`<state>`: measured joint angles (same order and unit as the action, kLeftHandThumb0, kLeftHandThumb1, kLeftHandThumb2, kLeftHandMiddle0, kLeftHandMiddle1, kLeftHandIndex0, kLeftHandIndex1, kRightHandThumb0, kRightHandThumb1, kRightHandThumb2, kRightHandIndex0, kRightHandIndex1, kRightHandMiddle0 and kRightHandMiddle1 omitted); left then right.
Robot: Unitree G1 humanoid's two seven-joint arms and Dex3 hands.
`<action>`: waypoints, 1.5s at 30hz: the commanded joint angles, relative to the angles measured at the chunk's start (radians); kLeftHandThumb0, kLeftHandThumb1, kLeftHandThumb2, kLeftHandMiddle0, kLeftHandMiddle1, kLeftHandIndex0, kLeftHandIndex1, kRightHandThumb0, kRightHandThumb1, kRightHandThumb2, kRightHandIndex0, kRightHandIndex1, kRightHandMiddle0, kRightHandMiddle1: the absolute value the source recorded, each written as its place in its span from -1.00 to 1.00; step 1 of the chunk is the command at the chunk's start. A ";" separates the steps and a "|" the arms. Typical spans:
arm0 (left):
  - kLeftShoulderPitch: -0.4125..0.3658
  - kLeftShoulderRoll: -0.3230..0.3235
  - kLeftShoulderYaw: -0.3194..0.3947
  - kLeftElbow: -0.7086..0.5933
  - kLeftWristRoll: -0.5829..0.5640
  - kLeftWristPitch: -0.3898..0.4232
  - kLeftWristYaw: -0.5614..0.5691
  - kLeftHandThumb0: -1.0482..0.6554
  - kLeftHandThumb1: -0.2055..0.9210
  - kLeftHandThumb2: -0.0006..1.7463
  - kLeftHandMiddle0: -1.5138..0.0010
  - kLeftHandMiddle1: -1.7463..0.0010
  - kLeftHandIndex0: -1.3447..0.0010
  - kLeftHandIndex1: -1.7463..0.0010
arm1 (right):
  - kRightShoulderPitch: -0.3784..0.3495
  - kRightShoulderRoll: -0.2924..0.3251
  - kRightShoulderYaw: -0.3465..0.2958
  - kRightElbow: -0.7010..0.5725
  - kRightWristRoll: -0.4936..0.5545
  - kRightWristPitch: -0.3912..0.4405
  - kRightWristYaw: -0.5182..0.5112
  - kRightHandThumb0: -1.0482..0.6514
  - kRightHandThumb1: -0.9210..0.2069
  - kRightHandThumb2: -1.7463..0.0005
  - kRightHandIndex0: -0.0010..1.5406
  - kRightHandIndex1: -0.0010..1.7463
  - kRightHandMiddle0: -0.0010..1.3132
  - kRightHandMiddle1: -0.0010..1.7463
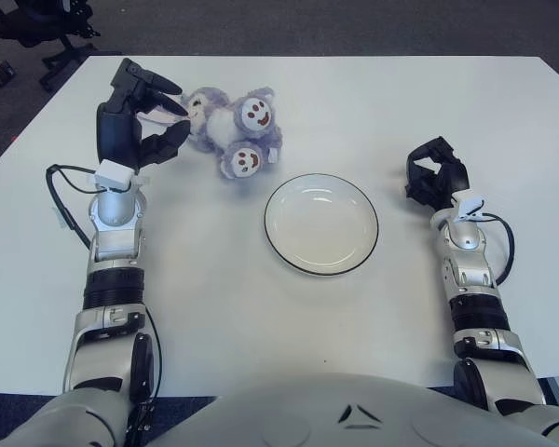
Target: Put the doll into the plate.
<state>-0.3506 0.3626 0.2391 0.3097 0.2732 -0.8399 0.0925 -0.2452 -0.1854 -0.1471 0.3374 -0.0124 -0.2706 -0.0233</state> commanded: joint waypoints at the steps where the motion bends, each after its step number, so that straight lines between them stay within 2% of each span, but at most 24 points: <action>1: -0.020 0.028 0.013 0.020 0.082 -0.039 0.074 -0.18 1.00 -0.67 -0.05 0.75 0.34 -0.69 | 0.029 0.002 0.001 0.021 -0.004 -0.001 -0.001 -0.22 -0.61 0.11 0.35 1.00 -0.43 0.95; 6: -0.023 0.038 0.001 0.036 0.105 -0.051 0.113 -0.18 1.00 -0.66 -0.06 0.83 0.35 -0.70 | 0.029 0.002 0.001 0.021 -0.004 -0.001 -0.001 -0.22 -0.61 0.11 0.35 1.00 -0.43 0.95; 7: -0.027 0.069 0.002 0.021 0.229 -0.018 0.186 -0.18 1.00 -0.66 -0.06 0.84 0.35 -0.70 | 0.029 0.003 0.002 0.022 -0.005 -0.002 -0.002 -0.21 -0.61 0.11 0.35 1.00 -0.43 0.95; 8: -0.029 0.103 -0.002 0.003 0.347 0.022 0.248 -0.20 1.00 -0.69 0.00 0.87 0.41 -0.51 | 0.029 0.004 0.003 0.023 -0.006 -0.003 -0.002 -0.22 -0.61 0.11 0.35 1.00 -0.43 0.95; 9: -0.030 0.130 -0.008 -0.011 0.435 0.058 0.290 -0.29 1.00 -0.74 0.17 0.91 0.47 -0.09 | 0.028 0.004 0.004 0.025 -0.007 -0.004 -0.003 -0.21 -0.61 0.11 0.35 1.00 -0.43 0.95; 10: -0.031 0.146 -0.014 -0.019 0.486 0.081 0.316 -0.36 1.00 -0.77 0.32 0.94 0.49 0.25 | 0.028 0.004 0.004 0.025 -0.008 -0.004 -0.003 -0.21 -0.61 0.11 0.35 1.00 -0.43 0.95; 11: -0.031 0.152 -0.019 -0.021 0.501 0.091 0.325 -0.41 1.00 -0.80 0.42 0.96 0.50 0.47 | 0.028 0.004 0.004 0.026 -0.008 -0.005 -0.003 -0.21 -0.61 0.11 0.35 1.00 -0.44 0.95; 13: -0.027 0.166 -0.032 -0.029 0.534 0.126 0.331 -0.46 1.00 -0.82 0.55 0.98 0.53 0.68 | 0.028 0.005 0.005 0.029 -0.008 -0.007 -0.004 -0.21 -0.61 0.10 0.36 1.00 -0.44 0.95; 16: -0.025 0.178 -0.050 -0.032 0.558 0.152 0.354 -0.51 1.00 -0.83 0.68 0.99 0.57 0.84 | 0.028 0.005 0.005 0.031 -0.009 -0.008 -0.004 -0.21 -0.61 0.10 0.36 1.00 -0.44 0.96; 20: -0.023 0.195 -0.078 -0.033 0.567 0.177 0.392 -0.53 1.00 -0.83 0.73 1.00 0.58 0.90 | 0.027 0.005 0.005 0.032 -0.009 -0.009 -0.004 -0.21 -0.61 0.10 0.36 1.00 -0.44 0.96; 21: -0.037 0.213 -0.099 -0.027 0.611 0.231 0.378 -0.53 1.00 -0.84 0.73 1.00 0.58 0.90 | 0.025 0.004 0.004 0.038 -0.009 -0.011 -0.004 -0.21 -0.61 0.10 0.36 1.00 -0.44 0.96; 23: -0.057 0.238 -0.131 -0.017 0.665 0.302 0.364 -0.66 1.00 -0.77 0.86 1.00 0.64 0.94 | 0.022 0.002 0.003 0.046 -0.010 -0.015 -0.003 -0.21 -0.61 0.10 0.36 1.00 -0.44 0.96; 26: -0.070 0.254 -0.162 -0.007 0.673 0.337 0.372 -0.73 1.00 -0.74 0.93 1.00 0.67 0.96 | 0.020 0.001 0.003 0.050 -0.010 -0.018 -0.003 -0.21 -0.61 0.10 0.36 1.00 -0.44 0.96; 29: -0.098 0.271 -0.199 0.026 0.678 0.351 0.394 -0.75 1.00 -0.73 0.95 1.00 0.68 0.96 | 0.019 0.000 0.003 0.055 -0.010 -0.022 -0.002 -0.21 -0.61 0.10 0.36 1.00 -0.45 0.96; 35: -0.106 0.294 -0.237 0.036 0.659 0.371 0.417 -0.76 1.00 -0.73 0.96 1.00 0.69 0.97 | 0.018 0.000 0.003 0.058 -0.009 -0.025 -0.002 -0.21 -0.61 0.10 0.36 1.00 -0.45 0.96; 39: -0.203 0.322 -0.325 0.153 0.746 0.373 0.513 -0.79 1.00 -0.73 0.89 0.97 0.71 0.98 | 0.019 -0.003 0.002 0.058 -0.008 -0.026 0.001 -0.21 -0.61 0.10 0.36 1.00 -0.45 0.97; 45: -0.231 0.338 -0.372 0.191 0.746 0.375 0.564 -0.81 1.00 -0.72 0.83 0.96 0.73 0.99 | 0.019 -0.003 0.003 0.058 -0.008 -0.027 0.000 -0.21 -0.61 0.09 0.36 1.00 -0.45 0.97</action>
<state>-0.5502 0.6766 -0.1091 0.4829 1.0113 -0.4680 0.6238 -0.2559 -0.1925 -0.1466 0.3705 -0.0178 -0.3018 -0.0235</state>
